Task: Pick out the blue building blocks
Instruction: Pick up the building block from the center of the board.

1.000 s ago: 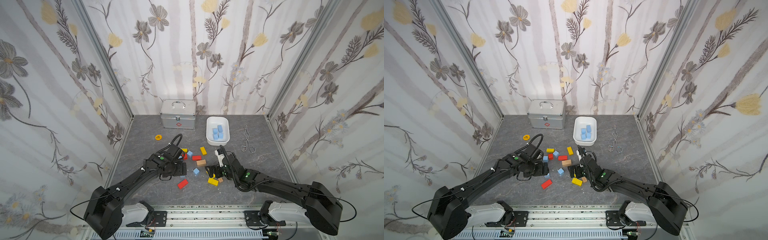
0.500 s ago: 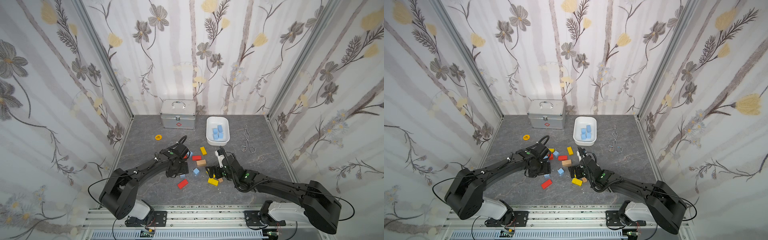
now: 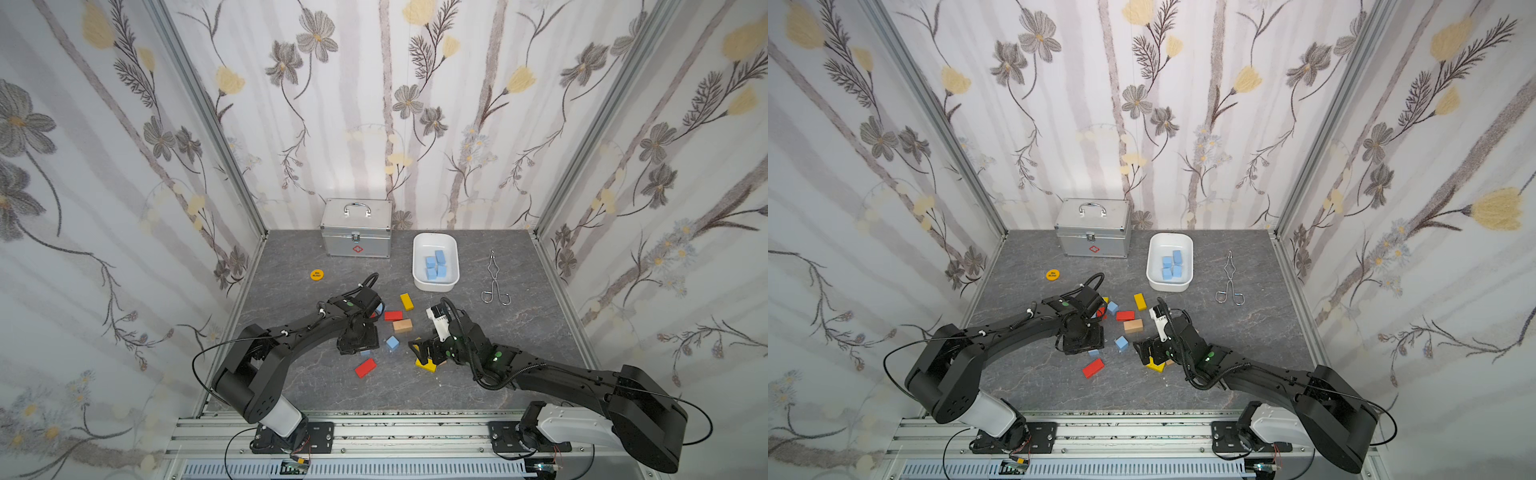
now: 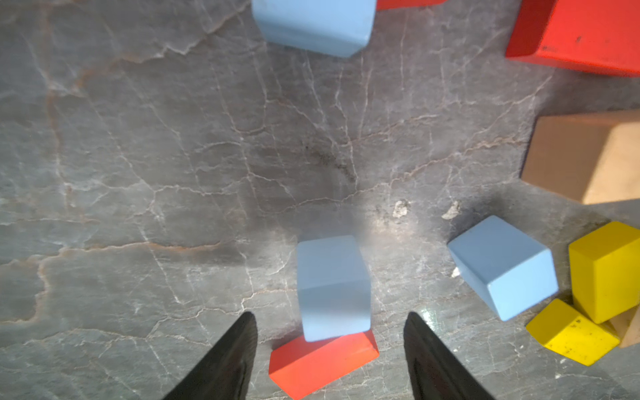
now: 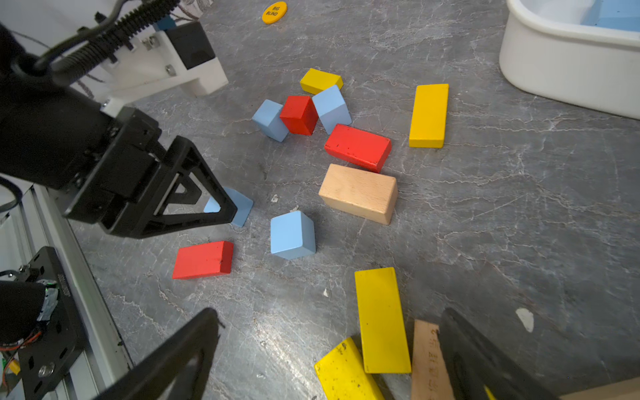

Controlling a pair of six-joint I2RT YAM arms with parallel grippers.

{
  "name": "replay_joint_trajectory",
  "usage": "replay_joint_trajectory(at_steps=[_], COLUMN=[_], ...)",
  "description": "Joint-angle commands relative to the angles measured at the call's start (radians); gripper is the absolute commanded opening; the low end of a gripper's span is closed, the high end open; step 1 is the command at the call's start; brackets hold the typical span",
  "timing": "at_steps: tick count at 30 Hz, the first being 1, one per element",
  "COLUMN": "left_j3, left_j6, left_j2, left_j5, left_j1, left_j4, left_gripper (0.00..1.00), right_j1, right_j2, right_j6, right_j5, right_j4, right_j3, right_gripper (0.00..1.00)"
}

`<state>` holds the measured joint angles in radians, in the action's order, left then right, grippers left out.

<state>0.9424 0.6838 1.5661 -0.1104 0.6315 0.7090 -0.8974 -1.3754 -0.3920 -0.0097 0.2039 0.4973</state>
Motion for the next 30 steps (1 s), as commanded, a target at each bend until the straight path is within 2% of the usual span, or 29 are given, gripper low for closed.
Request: replay_joint_trajectory(at_steps=[1, 13, 18, 23, 26, 30], left_j3=[0.005, 0.043, 0.045, 0.044, 0.044, 0.044], left_j6=[-0.001, -0.044, -0.05, -0.046, -0.046, -0.044], left_j2=[0.016, 0.093, 0.106, 0.105, 0.112, 0.123], left_j5=[-0.016, 0.012, 0.017, 0.016, 0.015, 0.011], left_j1=[-0.001, -0.002, -0.002, -0.001, -0.002, -0.001], left_j4=[-0.009, 0.004, 0.007, 0.009, 0.004, 0.0], left_gripper=[0.65, 0.62, 0.52, 0.51, 0.45, 0.45], right_j1=[-0.002, -0.016, -0.024, -0.026, -0.026, -0.028], right_j2=[0.002, -0.011, -0.018, -0.03, -0.039, -0.047], right_j6=[0.058, 0.132, 0.145, 0.147, 0.147, 0.147], right_j5=[-0.054, -0.14, -0.146, -0.142, -0.133, -0.121], right_j4=[0.039, 0.024, 0.019, 0.024, 0.018, 0.009], right_j3=[-0.001, 0.001, 0.0, 0.004, 0.009, 0.017], right_gripper=[1.0, 1.0, 1.0, 1.0, 1.0, 1.0])
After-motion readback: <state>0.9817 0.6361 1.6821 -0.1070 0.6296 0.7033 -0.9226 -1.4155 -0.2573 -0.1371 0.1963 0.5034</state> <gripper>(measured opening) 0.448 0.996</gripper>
